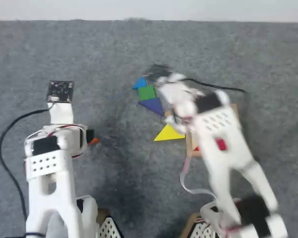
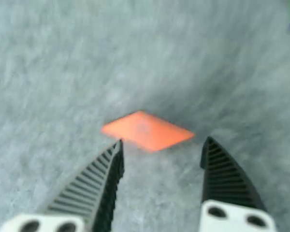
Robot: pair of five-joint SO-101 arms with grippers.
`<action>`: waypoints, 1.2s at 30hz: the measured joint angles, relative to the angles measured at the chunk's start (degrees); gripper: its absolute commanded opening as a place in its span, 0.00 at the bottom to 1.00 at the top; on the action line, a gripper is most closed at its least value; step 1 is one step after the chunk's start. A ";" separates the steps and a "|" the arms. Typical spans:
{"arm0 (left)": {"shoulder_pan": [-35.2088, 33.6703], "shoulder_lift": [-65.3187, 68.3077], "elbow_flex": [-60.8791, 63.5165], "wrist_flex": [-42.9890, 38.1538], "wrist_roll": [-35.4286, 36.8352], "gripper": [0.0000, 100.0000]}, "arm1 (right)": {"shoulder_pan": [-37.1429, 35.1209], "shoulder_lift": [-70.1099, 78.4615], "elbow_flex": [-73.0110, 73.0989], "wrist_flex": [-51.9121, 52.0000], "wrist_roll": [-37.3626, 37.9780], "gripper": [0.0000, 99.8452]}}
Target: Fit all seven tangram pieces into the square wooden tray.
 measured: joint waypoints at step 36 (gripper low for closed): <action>-11.43 15.56 8.44 -18.90 -10.02 0.25 | 1.05 38.24 -17.32 13.36 58.02 0.11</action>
